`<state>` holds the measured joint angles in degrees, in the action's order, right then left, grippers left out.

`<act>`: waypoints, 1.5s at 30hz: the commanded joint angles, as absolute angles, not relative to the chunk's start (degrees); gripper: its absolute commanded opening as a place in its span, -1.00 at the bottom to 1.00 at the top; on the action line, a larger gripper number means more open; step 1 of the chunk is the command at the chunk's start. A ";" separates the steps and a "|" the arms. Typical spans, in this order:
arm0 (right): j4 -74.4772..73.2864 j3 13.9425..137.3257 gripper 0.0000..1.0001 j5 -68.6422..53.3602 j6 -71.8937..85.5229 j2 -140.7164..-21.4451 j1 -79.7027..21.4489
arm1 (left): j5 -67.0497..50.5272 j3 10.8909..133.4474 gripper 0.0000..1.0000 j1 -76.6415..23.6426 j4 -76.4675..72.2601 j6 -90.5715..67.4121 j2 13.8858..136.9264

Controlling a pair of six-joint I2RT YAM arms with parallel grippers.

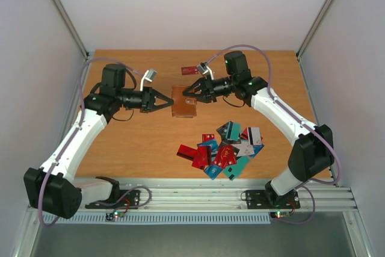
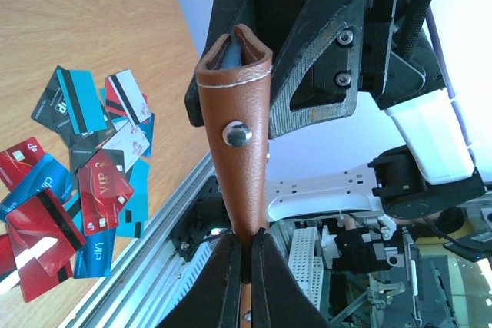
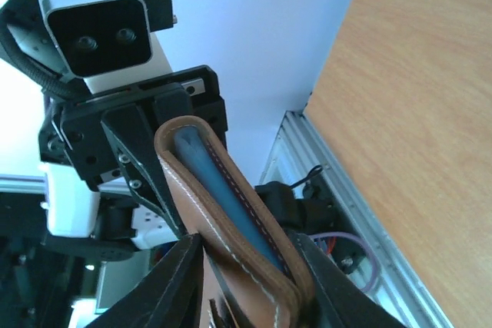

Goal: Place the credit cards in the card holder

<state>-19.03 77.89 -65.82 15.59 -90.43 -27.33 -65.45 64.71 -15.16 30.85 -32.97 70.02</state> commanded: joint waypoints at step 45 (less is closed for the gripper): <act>-63.91 97.34 0.50 -29.20 -4.26 -86.63 -30.49 | -44.94 62.66 -0.99 -20.13 28.50 -39.72 63.49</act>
